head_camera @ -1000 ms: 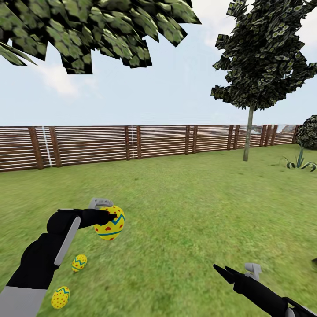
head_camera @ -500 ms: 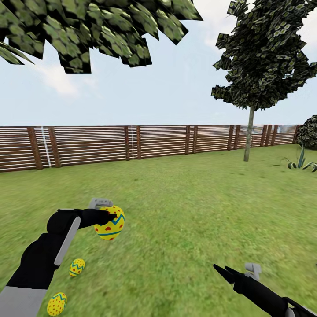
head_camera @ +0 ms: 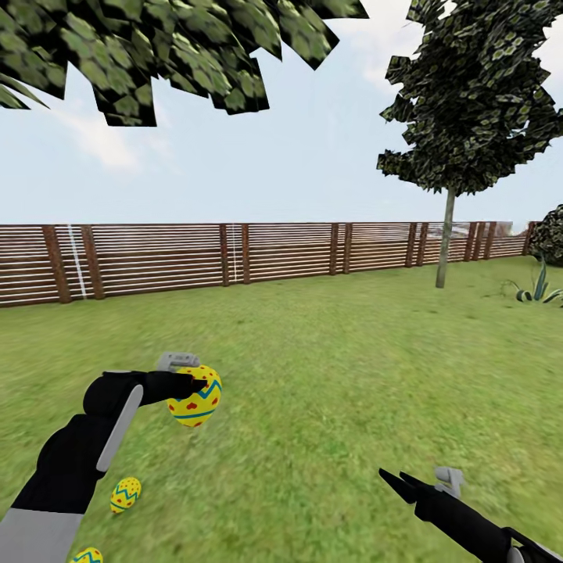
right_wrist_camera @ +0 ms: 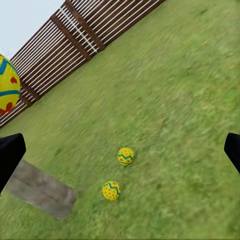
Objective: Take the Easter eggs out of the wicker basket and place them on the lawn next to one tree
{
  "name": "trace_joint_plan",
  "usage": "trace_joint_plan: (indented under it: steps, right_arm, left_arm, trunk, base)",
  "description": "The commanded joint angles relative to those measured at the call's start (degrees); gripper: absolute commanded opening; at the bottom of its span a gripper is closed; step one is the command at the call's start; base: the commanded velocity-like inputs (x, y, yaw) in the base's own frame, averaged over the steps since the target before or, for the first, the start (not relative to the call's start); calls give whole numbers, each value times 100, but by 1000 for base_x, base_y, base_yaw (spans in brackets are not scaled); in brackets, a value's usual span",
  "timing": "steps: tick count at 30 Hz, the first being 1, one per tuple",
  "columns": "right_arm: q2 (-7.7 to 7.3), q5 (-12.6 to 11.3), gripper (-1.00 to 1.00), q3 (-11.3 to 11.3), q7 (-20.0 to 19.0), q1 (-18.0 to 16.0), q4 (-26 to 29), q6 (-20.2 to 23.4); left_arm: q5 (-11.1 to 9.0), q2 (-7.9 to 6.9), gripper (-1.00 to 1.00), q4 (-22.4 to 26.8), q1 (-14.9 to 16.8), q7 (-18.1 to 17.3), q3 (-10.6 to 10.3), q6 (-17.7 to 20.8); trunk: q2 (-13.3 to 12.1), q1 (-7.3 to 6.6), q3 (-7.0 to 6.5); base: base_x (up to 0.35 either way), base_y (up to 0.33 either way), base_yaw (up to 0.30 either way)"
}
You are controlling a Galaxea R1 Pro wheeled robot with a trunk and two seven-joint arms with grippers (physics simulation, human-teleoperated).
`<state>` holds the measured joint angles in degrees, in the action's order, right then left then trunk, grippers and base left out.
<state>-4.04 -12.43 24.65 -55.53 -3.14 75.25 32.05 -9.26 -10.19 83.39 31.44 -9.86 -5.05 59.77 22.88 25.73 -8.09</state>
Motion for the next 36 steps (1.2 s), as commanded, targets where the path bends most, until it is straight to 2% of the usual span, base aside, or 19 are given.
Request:
trace_joint_plan:
  steps: [1, 10, 22, 23, 26, 28, 31, 33, 36]
  right_arm:
    - [0, -36, 100, 4, -17, -2, -2, 38]
    - [-2, -40, 100, 7, -31, -2, -2, 30]
    - [-9, -40, 100, 13, -28, -2, -2, 36]
    - [-9, -39, 100, 13, -24, -2, -2, 35]
    - [-9, -40, 100, 13, -10, -2, -2, 38]
    - [-9, -40, 100, 13, -5, -2, -2, 38]
    - [-9, -40, 100, 13, -3, -2, 1, 39]
    - [-7, -40, 100, 13, 2, -2, -1, 40]
    - [-9, -40, 100, 13, 6, -2, -1, 41]
  left_arm:
    - [-25, 1, -100, 2, 3, 9, -5, 23]
    - [-22, 144, -100, -86, 3, 79, -6, 23]
    - [-23, 159, -100, -231, 3, 94, -5, 23]
    - [-26, 168, -100, -343, 3, 100, -5, 23]
    - [-32, 397, -100, -808, 8, 106, -10, 23]
    - [-29, 467, -100, -957, 10, 112, -13, 23]
    - [-34, 493, -100, -1212, 114, 115, -6, 23]
    - [-48, 498, -100, -1680, 307, 111, 8, 23]
    - [-56, 500, -100, -2104, 489, 102, 18, 23]
  trunk:
    - [4, 6, 3]
    - [4, 6, 3]
    - [4, 6, 3]
    - [4, 6, 3]
    - [4, 6, 3]
    - [4, 6, 3]
    - [4, 6, 3]
    - [4, 6, 3]
    - [4, 6, 3]
  base:
    - [328, 0, 0]
    - [329, 0, 0]
    - [329, 0, 0]
    - [329, 0, 0]
    - [329, 0, 0]
    - [329, 0, 0]
    - [329, 0, 0]
    - [329, -20, 0]
    - [329, -62, 0]
